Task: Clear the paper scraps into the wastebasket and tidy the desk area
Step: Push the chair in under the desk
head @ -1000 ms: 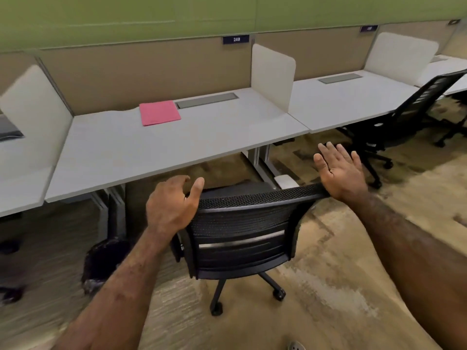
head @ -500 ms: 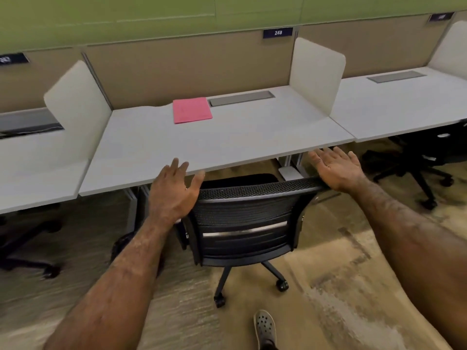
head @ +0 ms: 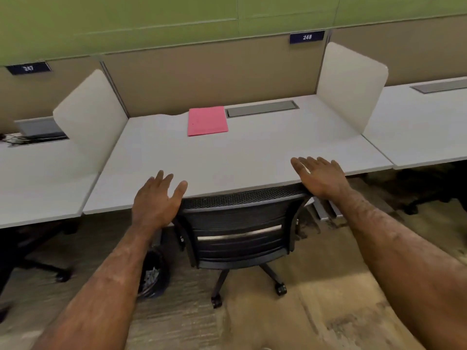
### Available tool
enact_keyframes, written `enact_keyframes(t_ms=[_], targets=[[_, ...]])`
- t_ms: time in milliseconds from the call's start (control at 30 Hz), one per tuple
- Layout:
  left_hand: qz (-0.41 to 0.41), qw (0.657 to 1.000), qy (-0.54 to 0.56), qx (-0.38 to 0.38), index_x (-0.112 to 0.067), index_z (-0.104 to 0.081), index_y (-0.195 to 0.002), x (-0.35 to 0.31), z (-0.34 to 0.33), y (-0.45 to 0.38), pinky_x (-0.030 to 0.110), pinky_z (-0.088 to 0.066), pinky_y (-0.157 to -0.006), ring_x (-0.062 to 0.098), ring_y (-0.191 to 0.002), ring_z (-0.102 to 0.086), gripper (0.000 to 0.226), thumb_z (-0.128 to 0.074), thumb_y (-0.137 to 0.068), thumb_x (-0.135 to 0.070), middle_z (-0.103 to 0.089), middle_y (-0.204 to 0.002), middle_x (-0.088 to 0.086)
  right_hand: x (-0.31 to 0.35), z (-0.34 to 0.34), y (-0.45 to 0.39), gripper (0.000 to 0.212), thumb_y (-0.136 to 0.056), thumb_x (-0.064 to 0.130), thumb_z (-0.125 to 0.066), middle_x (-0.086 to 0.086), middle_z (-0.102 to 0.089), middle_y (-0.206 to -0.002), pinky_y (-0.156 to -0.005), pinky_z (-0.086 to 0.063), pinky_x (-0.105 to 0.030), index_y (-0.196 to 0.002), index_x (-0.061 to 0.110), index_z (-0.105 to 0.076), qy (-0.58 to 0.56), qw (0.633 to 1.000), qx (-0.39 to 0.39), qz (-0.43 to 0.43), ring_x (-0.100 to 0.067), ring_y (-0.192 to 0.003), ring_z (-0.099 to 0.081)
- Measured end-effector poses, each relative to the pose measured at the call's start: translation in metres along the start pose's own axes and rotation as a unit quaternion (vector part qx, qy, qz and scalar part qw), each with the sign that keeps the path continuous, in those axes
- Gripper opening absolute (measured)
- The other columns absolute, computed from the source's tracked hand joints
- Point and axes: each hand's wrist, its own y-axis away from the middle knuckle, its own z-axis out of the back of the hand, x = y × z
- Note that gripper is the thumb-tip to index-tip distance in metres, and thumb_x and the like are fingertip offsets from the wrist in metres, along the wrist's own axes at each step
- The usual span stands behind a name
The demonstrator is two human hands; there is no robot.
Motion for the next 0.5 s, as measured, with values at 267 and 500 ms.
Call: enact_keyframes(t_ms=[267, 500], targets=[[0.046, 0.999, 0.009, 0.025, -0.024, -0.035, -0.147, 0.007, -0.004, -0.056, 0.042, -0.014, -0.119, 0.024, -0.146, -0.02, 0.089, -0.015, -0.08, -0.079, -0.022, -0.159, 0.002, 0.014, -0.005, -0.065, 0.104, -0.071, 0.086, 0.012, 0.005, -0.03, -0.157, -0.119, -0.008, -0.048, -0.149, 0.032, -0.03, -0.026, 0.999, 0.001, 0.026, -0.02, -0.145, -0.021], [0.057, 0.998, 0.011, 0.027, -0.025, -0.037, -0.146, 0.014, -0.006, -0.091, 0.041, -0.014, -0.118, 0.022, -0.145, -0.021, 0.079, -0.022, -0.086, -0.074, -0.025, -0.158, 0.001, 0.027, -0.01, -0.103, 0.107, -0.069, 0.086, 0.013, 0.004, -0.034, -0.155, -0.118, -0.01, -0.049, -0.147, 0.031, -0.034, -0.019, 0.999, 0.001, 0.034, -0.022, -0.144, -0.025]])
